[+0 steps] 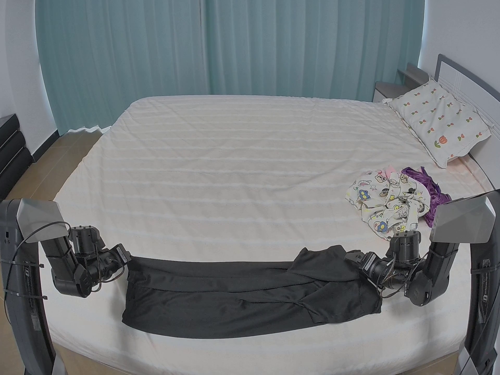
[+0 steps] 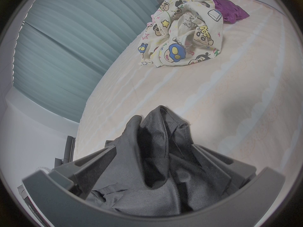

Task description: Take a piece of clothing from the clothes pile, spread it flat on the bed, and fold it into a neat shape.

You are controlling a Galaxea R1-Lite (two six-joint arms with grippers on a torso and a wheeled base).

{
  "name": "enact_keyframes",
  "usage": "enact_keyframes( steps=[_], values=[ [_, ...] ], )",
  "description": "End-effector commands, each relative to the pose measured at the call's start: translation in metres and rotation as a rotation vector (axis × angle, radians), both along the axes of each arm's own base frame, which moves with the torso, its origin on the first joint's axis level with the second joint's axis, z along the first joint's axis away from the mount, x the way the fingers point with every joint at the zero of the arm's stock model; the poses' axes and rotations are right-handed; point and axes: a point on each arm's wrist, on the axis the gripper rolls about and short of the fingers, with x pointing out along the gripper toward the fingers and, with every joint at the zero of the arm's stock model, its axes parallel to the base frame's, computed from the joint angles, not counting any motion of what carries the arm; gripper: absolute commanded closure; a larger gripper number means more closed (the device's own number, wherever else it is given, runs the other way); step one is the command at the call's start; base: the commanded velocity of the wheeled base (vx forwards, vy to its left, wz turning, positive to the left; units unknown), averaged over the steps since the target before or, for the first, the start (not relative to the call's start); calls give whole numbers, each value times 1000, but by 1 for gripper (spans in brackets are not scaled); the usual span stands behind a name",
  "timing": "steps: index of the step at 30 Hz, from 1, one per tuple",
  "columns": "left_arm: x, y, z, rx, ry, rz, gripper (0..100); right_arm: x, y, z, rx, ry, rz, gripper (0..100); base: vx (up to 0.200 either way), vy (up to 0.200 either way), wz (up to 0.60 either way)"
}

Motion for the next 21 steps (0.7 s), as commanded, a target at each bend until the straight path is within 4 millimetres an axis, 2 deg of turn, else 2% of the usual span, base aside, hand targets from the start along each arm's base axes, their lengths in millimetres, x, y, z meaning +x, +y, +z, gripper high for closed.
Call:
enact_keyframes(
  steps=[1,5,6,10,14,17,18,21],
  values=[
    [4,1,0,2,-13,2,100,0,0,-1,-1,2,1,0,0,0,0],
    [4,1,-5,3,1,7,100,0,0,0,0,0,1,0,0,0,0],
    [4,1,-5,3,1,7,0,0,0,0,0,0,1,0,0,0,0],
    [9,2,-10,6,-2,11,0,0,0,-3,-2,6,1,0,0,0,0],
    [7,3,-4,0,-12,16,0,0,0,-3,-2,8,1,0,0,0,0],
    [1,-2,16,-19,-37,18,0,0,0,-3,-2,8,1,0,0,0,0],
    [0,-3,17,-19,-37,16,0,0,0,-3,-2,8,1,0,0,0,0],
    [-6,-22,33,-17,-58,-33,0,0,0,-3,-2,9,1,0,0,0,0]
  ],
)
